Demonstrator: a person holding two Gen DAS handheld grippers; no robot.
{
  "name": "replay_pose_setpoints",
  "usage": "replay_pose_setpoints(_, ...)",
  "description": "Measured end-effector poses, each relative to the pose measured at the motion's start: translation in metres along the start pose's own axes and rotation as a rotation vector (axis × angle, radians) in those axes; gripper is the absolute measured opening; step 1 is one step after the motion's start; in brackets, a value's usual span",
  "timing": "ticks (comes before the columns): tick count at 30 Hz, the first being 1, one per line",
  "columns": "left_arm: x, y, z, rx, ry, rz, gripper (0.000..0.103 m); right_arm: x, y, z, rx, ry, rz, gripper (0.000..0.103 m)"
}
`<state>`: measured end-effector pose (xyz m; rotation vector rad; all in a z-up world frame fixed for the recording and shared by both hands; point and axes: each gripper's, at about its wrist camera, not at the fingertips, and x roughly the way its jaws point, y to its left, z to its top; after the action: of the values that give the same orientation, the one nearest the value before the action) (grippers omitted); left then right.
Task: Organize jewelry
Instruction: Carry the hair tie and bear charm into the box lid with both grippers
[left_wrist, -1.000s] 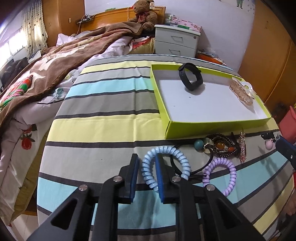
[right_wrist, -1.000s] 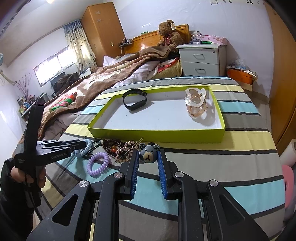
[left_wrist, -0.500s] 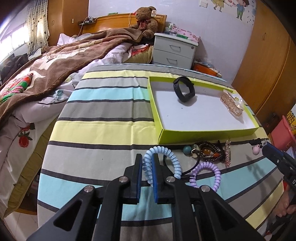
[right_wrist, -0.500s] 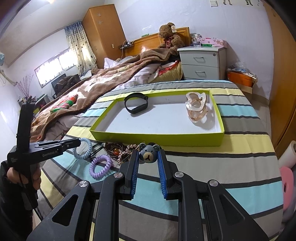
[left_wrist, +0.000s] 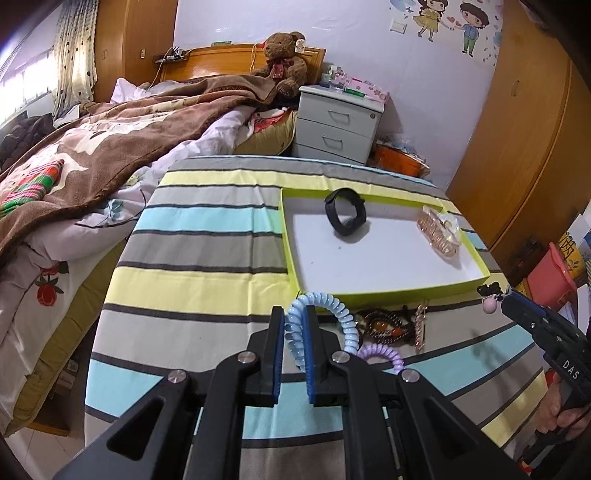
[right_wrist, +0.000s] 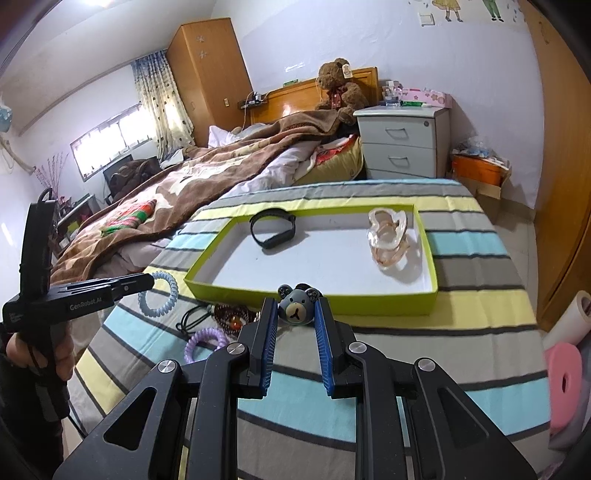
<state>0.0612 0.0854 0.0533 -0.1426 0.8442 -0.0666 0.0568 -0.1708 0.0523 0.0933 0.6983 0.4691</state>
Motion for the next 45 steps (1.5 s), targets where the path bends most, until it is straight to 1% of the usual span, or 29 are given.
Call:
replay_pose_setpoints(7, 0.001, -0.007, 0.021, 0.005, -0.018, -0.021, 0.01, 0.006, 0.0, 0.024, -0.02, -0.018, -0.008, 0.021)
replay_pose_setpoints(15, 0.022, -0.014, 0.044, -0.012, -0.009, -0.043, 0.01, 0.029, -0.002, 0.047, -0.044, -0.01, -0.023, 0.021)
replay_pose_setpoints(22, 0.049, -0.019, 0.058, -0.029, 0.021, -0.054, 0.01, 0.061, -0.012, 0.064, -0.041, 0.027, -0.043, 0.021)
replay_pose_setpoints(24, 0.054, -0.02, 0.062, -0.029, 0.02, -0.053, 0.01, 0.071, -0.015, 0.067, -0.04, 0.044, -0.05, 0.021)
replay_pose_setpoints(34, 0.088, -0.021, 0.072, -0.038, 0.064, -0.043, 0.01, 0.115, -0.021, 0.076, -0.058, 0.118, -0.069, 0.021)
replay_pose_setpoints(45, 0.107, -0.018, 0.073, -0.041, 0.094, -0.022, 0.01, 0.142, -0.017, 0.08, -0.088, 0.173, -0.08, 0.021)
